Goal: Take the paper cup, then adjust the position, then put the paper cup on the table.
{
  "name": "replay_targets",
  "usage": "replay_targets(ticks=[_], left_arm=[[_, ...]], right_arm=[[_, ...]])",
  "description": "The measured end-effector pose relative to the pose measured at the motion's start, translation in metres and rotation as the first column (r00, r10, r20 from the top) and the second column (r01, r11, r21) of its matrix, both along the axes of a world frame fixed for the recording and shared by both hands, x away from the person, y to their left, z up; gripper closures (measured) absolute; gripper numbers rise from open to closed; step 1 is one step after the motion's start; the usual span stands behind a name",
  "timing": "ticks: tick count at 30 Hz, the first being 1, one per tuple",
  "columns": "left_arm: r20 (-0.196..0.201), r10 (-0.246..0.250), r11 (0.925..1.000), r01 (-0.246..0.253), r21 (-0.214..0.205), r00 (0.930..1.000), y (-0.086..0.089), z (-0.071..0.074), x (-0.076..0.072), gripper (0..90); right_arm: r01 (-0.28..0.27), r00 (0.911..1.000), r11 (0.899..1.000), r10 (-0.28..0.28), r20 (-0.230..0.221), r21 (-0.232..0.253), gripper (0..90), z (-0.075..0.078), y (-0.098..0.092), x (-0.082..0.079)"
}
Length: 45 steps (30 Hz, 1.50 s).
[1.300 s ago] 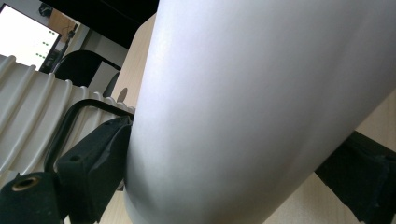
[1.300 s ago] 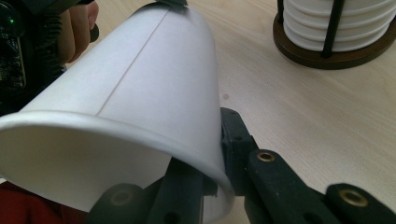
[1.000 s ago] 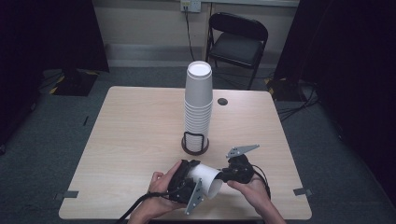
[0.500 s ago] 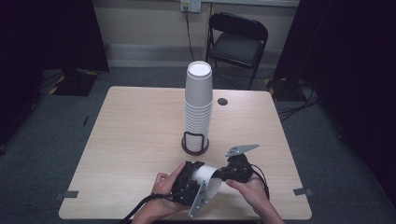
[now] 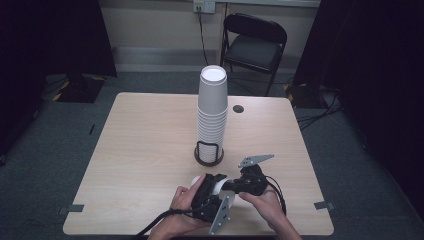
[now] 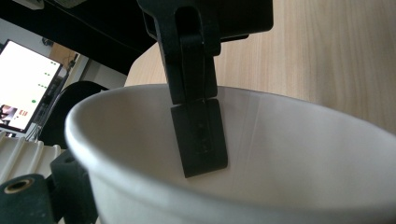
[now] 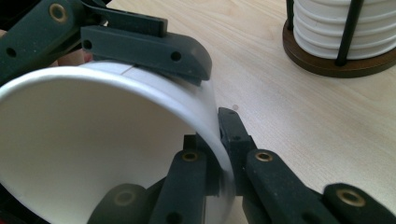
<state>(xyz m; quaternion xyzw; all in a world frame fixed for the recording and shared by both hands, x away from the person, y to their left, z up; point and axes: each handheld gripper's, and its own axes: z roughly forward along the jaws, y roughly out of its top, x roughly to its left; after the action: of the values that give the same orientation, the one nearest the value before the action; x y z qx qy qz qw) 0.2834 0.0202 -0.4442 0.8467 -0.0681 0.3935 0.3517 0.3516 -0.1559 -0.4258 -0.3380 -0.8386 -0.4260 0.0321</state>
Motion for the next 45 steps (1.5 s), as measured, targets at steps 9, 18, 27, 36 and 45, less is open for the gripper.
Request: replay_targets(ticks=[9, 18, 27, 36, 45], left_arm=[[-0.053, 0.012, 0.9960, -0.017, -0.088, 0.9985, 0.001, -0.002, 0.003, 8.7], [-0.133, 0.026, 0.9873, -0.046, -0.152, 0.9908, 0.006, -0.002, 0.010, 9.0], [-0.248, 0.070, 0.9610, -0.132, -0.243, 0.9663, 0.022, -0.005, 0.022, 9.0], [-0.361, 0.112, 0.8984, -0.250, -0.361, 0.9259, 0.041, -0.003, 0.036, 8.9], [-0.417, 0.141, 0.8401, -0.331, -0.429, 0.8981, 0.067, 0.002, 0.045, 8.8]], right_arm=[[0.020, 0.9998, 1.000, -0.020, 0.002, 0.017, 87.7, 0.000, -0.003, 0.001], [0.039, 0.9991, 0.998, -0.039, 0.014, 0.050, 82.0, 0.001, -0.005, 0.002], [0.056, 0.9953, 0.992, -0.065, 0.072, 0.111, 69.1, 0.008, -0.011, -0.003], [0.147, 0.9719, 0.975, -0.174, 0.159, 0.167, 47.9, 0.016, -0.025, -0.009], [0.249, 0.9406, 0.949, -0.285, 0.185, 0.195, 40.8, 0.016, -0.043, -0.008]])
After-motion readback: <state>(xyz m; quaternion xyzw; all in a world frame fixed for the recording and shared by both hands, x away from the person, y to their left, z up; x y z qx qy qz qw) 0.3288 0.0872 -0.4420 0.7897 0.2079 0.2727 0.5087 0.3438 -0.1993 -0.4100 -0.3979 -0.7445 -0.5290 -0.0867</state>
